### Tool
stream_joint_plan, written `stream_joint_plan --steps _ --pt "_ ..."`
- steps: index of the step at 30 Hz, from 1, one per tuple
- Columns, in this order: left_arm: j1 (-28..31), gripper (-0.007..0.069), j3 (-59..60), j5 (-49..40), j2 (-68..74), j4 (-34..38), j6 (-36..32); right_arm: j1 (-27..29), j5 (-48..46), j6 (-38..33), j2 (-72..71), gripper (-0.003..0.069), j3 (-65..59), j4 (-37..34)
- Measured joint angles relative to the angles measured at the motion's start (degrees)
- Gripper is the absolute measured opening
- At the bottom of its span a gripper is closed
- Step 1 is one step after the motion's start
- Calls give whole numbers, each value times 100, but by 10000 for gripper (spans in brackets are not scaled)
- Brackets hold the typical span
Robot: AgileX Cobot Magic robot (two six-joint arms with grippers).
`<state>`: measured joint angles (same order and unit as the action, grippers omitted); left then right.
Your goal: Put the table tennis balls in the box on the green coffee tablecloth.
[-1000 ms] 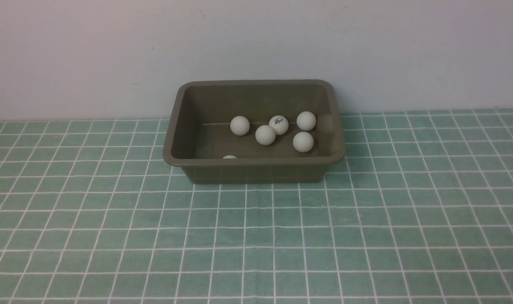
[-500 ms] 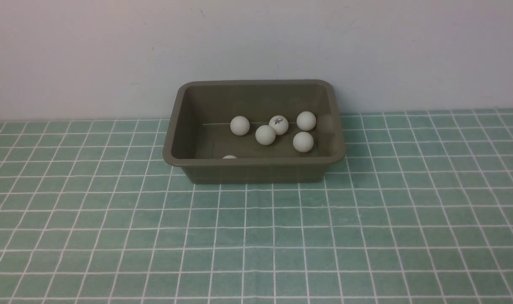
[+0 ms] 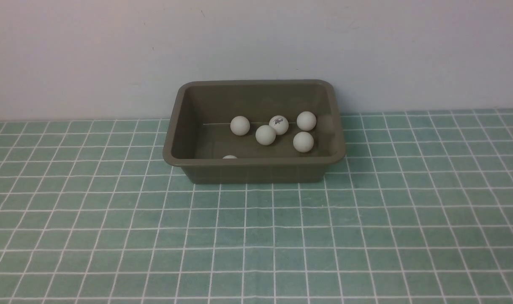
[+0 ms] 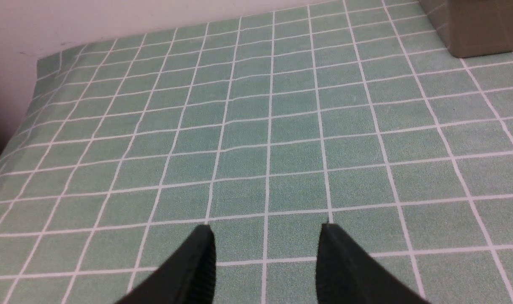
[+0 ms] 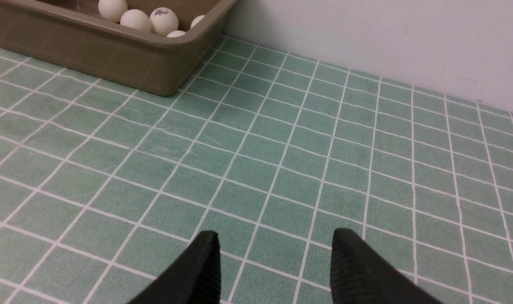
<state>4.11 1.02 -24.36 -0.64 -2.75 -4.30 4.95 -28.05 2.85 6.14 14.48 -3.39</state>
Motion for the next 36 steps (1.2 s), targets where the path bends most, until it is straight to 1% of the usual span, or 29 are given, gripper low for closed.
stream_joint_plan --steps 5,10,16,17,22,30,36 --pt "0 300 0 0 0 0 0 0 0 18 -22 336 0 236" --pt "0 300 0 2 0 0 0 -7 27 21 -81 336 -10 260" --pt "0 300 0 2 0 0 0 -270 69 -115 -276 336 -187 339" --pt "0 300 0 2 0 0 0 -408 109 -285 -441 336 -336 339" --pt "0 300 0 2 0 0 0 -499 134 -561 -670 336 -640 339" --pt "0 300 0 2 0 0 0 -512 105 -664 -683 336 -814 66" --pt "0 300 0 2 0 0 0 -519 99 -695 -683 336 -912 60"
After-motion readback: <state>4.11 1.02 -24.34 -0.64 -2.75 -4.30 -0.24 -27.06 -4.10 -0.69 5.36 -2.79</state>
